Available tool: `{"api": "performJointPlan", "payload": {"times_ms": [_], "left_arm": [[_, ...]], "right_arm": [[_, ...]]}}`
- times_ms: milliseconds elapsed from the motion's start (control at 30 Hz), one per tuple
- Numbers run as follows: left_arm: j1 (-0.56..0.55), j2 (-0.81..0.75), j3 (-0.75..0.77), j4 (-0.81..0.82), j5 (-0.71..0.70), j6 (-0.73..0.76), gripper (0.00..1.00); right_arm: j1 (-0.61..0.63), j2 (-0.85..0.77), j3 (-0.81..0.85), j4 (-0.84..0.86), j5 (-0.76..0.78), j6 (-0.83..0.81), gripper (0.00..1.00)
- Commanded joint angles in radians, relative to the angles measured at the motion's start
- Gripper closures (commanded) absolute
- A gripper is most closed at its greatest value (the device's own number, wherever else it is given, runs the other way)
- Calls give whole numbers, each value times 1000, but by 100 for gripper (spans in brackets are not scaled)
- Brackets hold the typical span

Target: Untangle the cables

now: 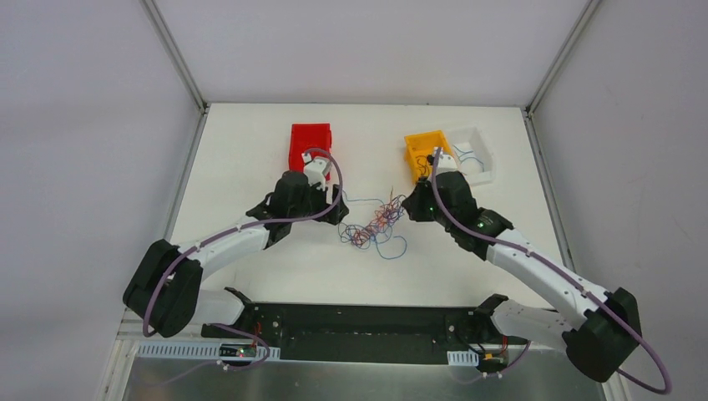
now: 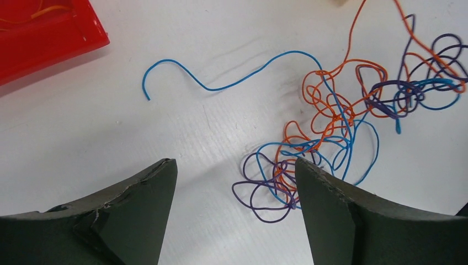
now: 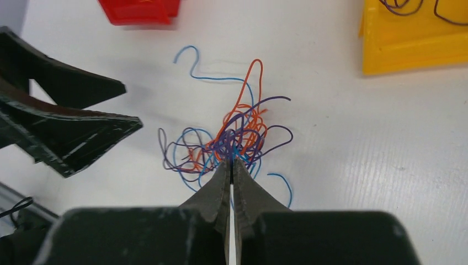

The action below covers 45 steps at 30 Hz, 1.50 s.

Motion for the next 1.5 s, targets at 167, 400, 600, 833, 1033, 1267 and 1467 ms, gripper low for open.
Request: {"api": "performJointPlan", "payload": {"times_ms": [167,400,600,833,1033,1267,1467], "left_arm": [[-13,-95,-9,110,61,-87,19],[-28,-49,9,345,203,-110,14],[-28,-52,-90,535,263,-59,14],[-28,-184,-211,593,217,-6,11],[-29,-189,-222,620,269,-9,10],[-29,-189,-220,627,280,-11,10],[-29,-167,-230,645,236,-37,11]], "right_arm": [[0,-152,210,-170,-92,-70,100],[0,-168,383,-224,-170,-60,100],[0,-145,479,-255,-250,-55,100],[0,-124,384,-248,-260,-26,100],[0,-95,293,-219,-305,25,100],[2,-49,269,-192,-370,58,100],[36,15,303,-207,-357,48,100]]}}
